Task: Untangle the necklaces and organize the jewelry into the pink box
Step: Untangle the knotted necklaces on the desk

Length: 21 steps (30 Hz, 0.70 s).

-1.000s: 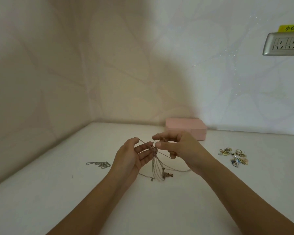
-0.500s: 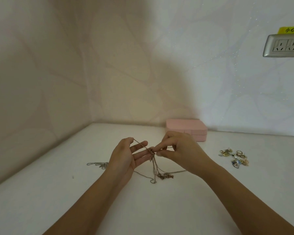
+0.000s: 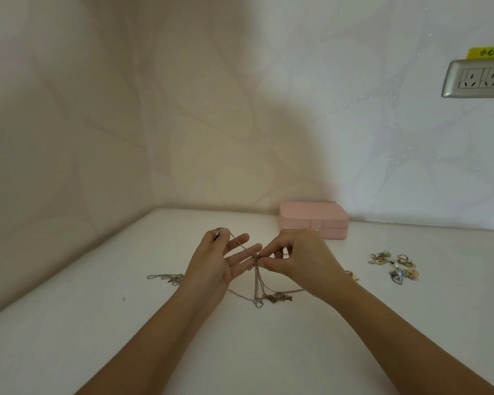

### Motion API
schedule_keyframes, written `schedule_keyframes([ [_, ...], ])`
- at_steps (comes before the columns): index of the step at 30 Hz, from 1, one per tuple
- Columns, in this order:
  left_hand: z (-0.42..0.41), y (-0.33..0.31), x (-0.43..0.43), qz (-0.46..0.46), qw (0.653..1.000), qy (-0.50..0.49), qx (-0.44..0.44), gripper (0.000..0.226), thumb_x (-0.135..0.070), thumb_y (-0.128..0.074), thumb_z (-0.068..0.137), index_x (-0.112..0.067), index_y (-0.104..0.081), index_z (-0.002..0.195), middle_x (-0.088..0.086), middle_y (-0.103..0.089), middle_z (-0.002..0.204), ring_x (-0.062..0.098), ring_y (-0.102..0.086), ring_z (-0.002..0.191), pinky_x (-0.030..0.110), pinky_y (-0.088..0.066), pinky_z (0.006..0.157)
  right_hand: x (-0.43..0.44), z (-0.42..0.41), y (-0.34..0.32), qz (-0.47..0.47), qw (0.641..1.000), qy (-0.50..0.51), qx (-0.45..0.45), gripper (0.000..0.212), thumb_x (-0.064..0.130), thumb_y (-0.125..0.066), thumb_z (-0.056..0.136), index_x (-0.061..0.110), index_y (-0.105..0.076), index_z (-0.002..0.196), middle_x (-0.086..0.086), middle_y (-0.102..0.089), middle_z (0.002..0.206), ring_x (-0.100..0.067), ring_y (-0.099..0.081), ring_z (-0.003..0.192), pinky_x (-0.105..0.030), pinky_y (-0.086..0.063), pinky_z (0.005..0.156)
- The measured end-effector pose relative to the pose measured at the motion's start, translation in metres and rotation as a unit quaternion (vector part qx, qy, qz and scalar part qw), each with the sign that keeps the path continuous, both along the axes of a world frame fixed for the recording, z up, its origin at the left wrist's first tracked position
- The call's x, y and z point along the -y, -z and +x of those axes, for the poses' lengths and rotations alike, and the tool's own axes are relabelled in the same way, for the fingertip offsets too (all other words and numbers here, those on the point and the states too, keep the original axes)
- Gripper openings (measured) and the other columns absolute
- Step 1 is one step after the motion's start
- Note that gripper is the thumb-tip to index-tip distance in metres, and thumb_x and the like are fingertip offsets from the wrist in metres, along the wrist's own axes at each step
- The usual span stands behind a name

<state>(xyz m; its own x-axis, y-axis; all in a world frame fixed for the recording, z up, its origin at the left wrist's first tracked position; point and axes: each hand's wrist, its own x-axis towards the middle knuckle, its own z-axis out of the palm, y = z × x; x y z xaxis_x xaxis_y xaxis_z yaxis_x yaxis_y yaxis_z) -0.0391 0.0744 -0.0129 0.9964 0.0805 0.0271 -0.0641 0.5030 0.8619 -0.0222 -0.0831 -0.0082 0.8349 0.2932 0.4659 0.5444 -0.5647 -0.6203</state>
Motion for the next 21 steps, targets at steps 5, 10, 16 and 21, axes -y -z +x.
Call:
schedule_keyframes([
  [5, 0.000, 0.000, 0.001, 0.011, 1.000, 0.013, 0.014, 0.019, -0.022, -0.039, 0.103, -0.012, -0.046, 0.088, 0.017, -0.062, 0.114, 0.032, -0.071, 0.091, 0.039, -0.057, 0.074, -0.005, -0.001, 0.003, -0.029, 0.998, 0.023, 0.041, 0.011, 0.028, -0.075, 0.078, 0.034, -0.076, 0.087, 0.012, -0.058, 0.072, -0.003, -0.050, 0.066, -0.015, -0.034, 0.058],
  [10, -0.002, 0.002, 0.009, 0.015, 0.999, 0.025, 0.028, 0.022, -0.023, -0.040, 0.102, -0.012, -0.044, 0.084, 0.019, -0.060, 0.115, 0.036, -0.070, 0.084, 0.041, -0.058, 0.073, -0.015, -0.003, 0.004, -0.071, 0.994, 0.038, 0.070, 0.010, 0.025, -0.071, 0.082, 0.026, -0.077, 0.090, 0.008, -0.061, 0.079, -0.009, -0.057, 0.075, -0.026, -0.044, 0.069],
  [16, -0.003, 0.002, 0.011, 0.031, 0.999, 0.015, 0.033, 0.020, -0.024, -0.039, 0.103, -0.013, -0.046, 0.088, 0.018, -0.062, 0.114, 0.035, -0.070, 0.091, 0.042, -0.058, 0.074, -0.004, 0.002, 0.000, -0.062, 0.997, 0.045, -0.016, 0.006, 0.027, -0.070, 0.083, 0.023, -0.074, 0.084, 0.011, -0.062, 0.077, 0.002, -0.052, 0.065, -0.016, -0.034, 0.059],
  [21, 0.000, 0.005, 0.004, 0.059, 0.998, 0.036, 0.006, 0.013, -0.019, -0.050, 0.098, -0.010, -0.046, 0.090, 0.016, -0.064, 0.106, 0.031, -0.071, 0.088, 0.038, -0.059, 0.076, 0.003, 0.002, -0.004, 0.017, 0.985, -0.031, -0.169, 0.011, 0.016, -0.063, 0.090, 0.021, -0.067, 0.082, 0.008, -0.063, 0.077, 0.000, -0.051, 0.052, -0.016, -0.039, 0.053],
])
